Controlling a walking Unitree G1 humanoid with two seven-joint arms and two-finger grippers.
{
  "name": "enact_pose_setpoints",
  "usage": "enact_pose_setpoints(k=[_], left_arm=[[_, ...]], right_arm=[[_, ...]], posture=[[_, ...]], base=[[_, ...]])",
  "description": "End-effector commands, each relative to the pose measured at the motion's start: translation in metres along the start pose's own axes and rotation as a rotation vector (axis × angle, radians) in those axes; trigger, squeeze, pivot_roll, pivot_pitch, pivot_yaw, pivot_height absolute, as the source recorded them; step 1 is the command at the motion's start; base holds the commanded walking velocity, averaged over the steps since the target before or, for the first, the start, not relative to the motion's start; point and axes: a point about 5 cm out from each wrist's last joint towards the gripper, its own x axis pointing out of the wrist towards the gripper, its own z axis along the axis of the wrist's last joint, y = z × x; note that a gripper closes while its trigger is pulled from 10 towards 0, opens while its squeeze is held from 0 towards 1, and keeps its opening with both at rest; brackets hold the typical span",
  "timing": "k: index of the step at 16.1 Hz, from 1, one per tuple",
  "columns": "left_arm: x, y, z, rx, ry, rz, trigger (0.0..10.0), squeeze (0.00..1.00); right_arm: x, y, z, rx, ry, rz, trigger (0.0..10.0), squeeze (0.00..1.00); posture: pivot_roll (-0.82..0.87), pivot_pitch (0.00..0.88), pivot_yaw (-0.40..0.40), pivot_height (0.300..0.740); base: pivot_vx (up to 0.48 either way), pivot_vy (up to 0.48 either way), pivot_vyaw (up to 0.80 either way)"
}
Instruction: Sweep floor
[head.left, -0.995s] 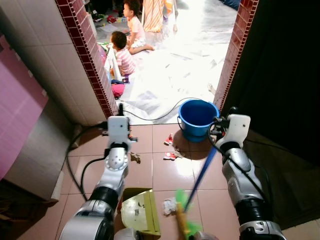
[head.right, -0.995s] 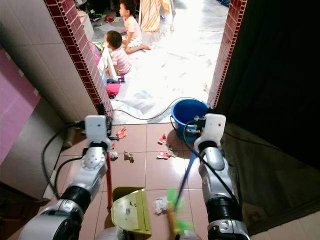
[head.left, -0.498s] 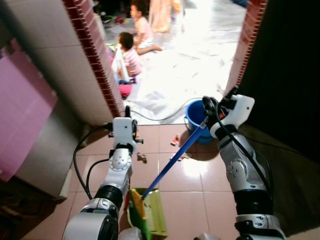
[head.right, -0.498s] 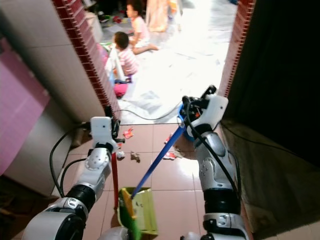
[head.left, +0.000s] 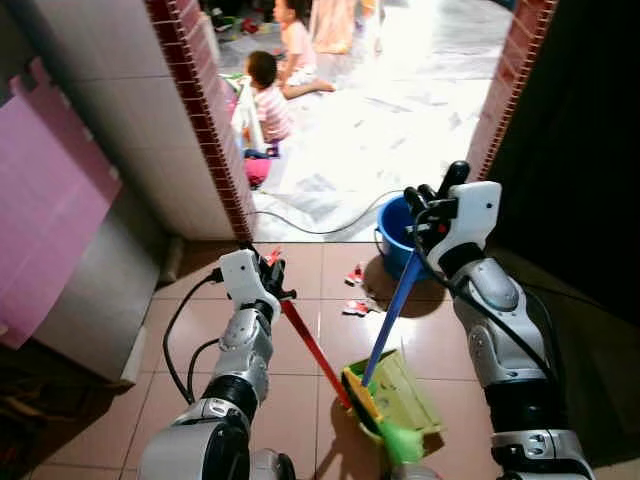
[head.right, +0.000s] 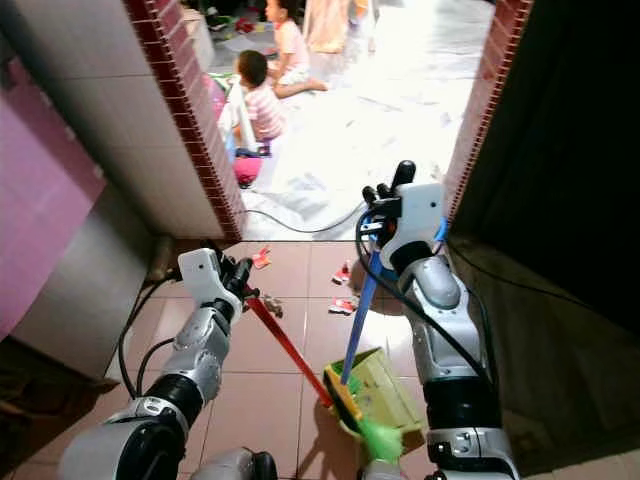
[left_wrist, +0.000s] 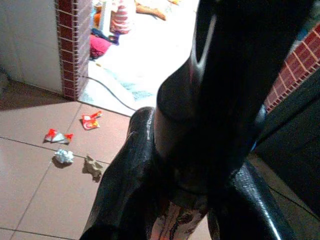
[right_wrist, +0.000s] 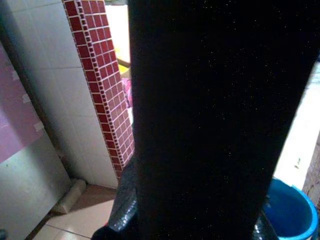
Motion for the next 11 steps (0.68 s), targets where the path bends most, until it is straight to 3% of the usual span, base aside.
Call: enact_pose_setpoints(k=[1, 4, 8, 11], left_arm=[[0.004, -0.006, 0.007, -0.049, -0.021, -0.022, 10.0, 0.0], [0.006, -0.009, 0.015, -0.001, -0.057, -0.068, 10.0, 0.0], [0.007, 0.003, 0.029, 0.065, -0.133, -0.04, 10.0, 0.0], [0.008, 0.014, 0.04, 0.142, -0.166, -0.014, 10.0, 0.0]], right_arm=[[0.0, 0.007, -0.003, 0.032, -0.001, 0.017, 10.0, 0.0], [0.001, 0.003, 0.001, 0.019, -0.022, -0.02, 10.0, 0.0], [0.011, 0.001, 0.057, -0.276, -0.259, -0.053, 10.0, 0.0], [0.009, -0.011, 0.055, -0.336, -0.26, -0.118, 10.0, 0.0]], posture=[[-0.23, 0.0, 0.077, 0.74], [-0.22, 0.0, 0.084, 0.74], [-0.22, 0.0, 0.093, 0.74], [-0.21, 0.0, 0.09, 0.74]], base=[[0.0, 0.0, 0.0], [0.0, 0.0, 0.0], [0.0, 0.0, 0.0], [0.0, 0.0, 0.0]])
